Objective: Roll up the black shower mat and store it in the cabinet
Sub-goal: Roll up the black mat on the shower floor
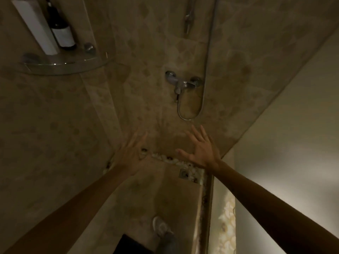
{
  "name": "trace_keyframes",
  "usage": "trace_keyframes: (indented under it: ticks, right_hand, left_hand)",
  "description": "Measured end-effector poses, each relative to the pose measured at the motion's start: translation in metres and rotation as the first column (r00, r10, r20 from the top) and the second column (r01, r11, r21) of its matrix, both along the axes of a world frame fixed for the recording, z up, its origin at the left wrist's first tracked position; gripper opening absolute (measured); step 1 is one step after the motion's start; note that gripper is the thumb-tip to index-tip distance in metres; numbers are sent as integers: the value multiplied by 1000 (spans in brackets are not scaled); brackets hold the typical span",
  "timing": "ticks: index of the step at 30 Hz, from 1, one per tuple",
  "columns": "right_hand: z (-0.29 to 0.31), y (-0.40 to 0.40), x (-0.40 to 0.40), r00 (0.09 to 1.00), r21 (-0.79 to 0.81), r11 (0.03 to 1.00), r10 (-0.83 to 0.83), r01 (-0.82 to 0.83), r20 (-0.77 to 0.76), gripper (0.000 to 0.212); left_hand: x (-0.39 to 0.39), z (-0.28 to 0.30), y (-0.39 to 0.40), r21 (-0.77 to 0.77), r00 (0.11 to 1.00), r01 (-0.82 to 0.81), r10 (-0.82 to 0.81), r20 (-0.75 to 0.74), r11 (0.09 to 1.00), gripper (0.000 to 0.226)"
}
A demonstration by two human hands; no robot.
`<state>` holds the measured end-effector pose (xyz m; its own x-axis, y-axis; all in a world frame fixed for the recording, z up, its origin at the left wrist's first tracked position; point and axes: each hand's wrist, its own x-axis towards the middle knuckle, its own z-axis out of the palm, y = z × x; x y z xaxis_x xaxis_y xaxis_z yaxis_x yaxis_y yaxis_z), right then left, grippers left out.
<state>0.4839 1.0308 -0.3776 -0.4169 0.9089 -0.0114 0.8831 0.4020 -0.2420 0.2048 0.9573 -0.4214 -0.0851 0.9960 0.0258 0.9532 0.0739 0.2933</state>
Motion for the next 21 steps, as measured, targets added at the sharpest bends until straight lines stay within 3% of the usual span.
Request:
trace_keyframes:
  ticks: [5,7,9,11,14,21]
  right_hand:
    - [-5,78,-50,972,-59,980,198,-192,125,103]
    - [-7,101,-77,955,-80,960,276,-269,108,112]
    - [-11,115,-108,921,-97,923,379,-371,86,106]
    - [-18,123,-146,847,-90,856,517,-509,123,94]
    - [-29,126,-213,688,-95,712,698,-695,198,93]
    - [-51,74,-372,328,-143,355,927,-924,184,102]
  left_hand:
    - [-13,-20,30,-75,978,-191,196,76,979,86]
    - [-27,-22,32,-115,964,-240,251,89,964,87]
    - [-45,-28,25,-125,941,-316,328,88,940,87]
    - [-67,-33,12,-121,905,-406,417,80,906,87]
    - [-101,-36,-20,-141,816,-568,577,30,811,88]
    - [-137,-47,-129,-178,513,-846,859,-13,502,84]
